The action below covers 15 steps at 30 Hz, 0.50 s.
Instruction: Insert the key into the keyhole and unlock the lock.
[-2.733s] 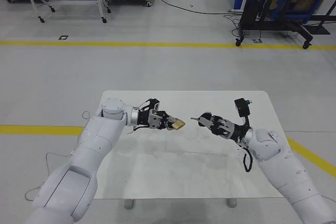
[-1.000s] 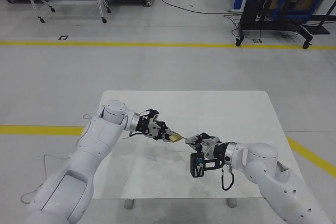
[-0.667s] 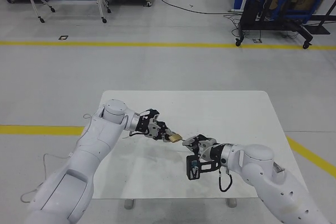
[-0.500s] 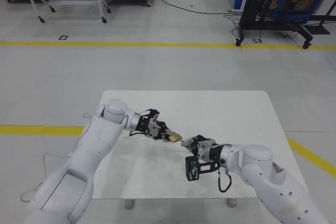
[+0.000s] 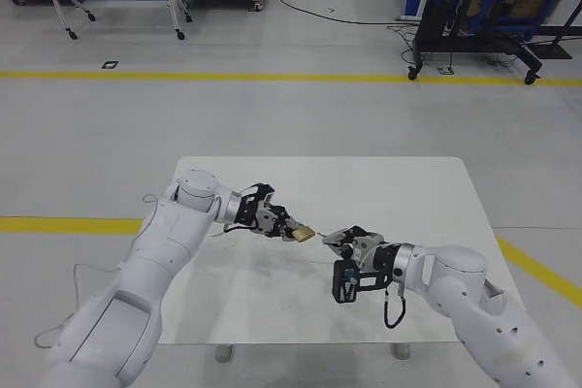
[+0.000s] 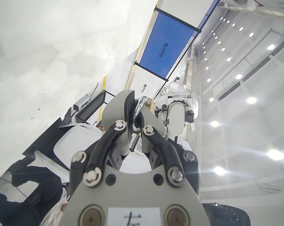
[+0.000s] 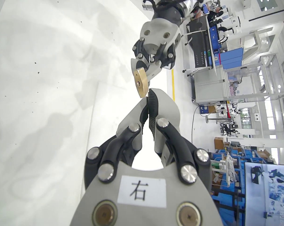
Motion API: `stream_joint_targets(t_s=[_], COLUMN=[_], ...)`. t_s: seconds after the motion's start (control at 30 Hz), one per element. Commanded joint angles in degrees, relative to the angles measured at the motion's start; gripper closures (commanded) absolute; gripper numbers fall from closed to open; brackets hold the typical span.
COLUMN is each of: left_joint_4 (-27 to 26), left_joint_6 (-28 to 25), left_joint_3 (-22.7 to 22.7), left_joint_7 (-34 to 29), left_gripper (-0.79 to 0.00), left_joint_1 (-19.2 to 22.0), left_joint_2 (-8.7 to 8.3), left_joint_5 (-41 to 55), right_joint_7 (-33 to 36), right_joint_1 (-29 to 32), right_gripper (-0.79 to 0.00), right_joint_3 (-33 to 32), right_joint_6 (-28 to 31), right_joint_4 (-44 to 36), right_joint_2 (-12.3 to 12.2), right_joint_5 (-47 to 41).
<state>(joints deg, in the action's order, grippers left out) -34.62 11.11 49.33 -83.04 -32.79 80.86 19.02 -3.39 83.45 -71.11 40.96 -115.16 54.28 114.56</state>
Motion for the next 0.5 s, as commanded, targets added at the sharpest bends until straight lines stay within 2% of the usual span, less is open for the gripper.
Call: stream_joint_targets(t_s=[0.0, 0.07, 0.23, 0.47], left_joint_4=[-0.62, -1.6, -3.08, -4.64], left_joint_6=[-1.54, -3.31, -5.2, -6.23], left_joint_3=[0.15, 0.15, 0.12, 0.26], left_joint_7=[0.47, 0.2, -0.71, -1.36], left_gripper=[0.0, 0.0, 0.0, 0.0], left_joint_1=[-0.13, -0.34, -0.9, -1.5], left_joint_2=[-0.08, -0.2, -0.51, -0.84], left_joint_5=[-0.05, -0.36, -0.85, -0.85], right_joint_7=[2.56, 7.94, 17.44, 23.23], right_joint_1=[0.89, 1.25, -1.37, -5.76], right_gripper=[0.0, 0.0, 0.0, 0.0], right_joint_3=[-1.24, -1.55, 2.96, 9.26], right_joint_6=[-0.19, -0.44, 0.84, 1.26], right_joint_4=[0.27, 0.46, 0.86, 2.34], right_joint_2=[-0.03, 0.16, 1.23, 2.73], right_joint_5=[-1.06, -2.08, -4.35, -5.83])
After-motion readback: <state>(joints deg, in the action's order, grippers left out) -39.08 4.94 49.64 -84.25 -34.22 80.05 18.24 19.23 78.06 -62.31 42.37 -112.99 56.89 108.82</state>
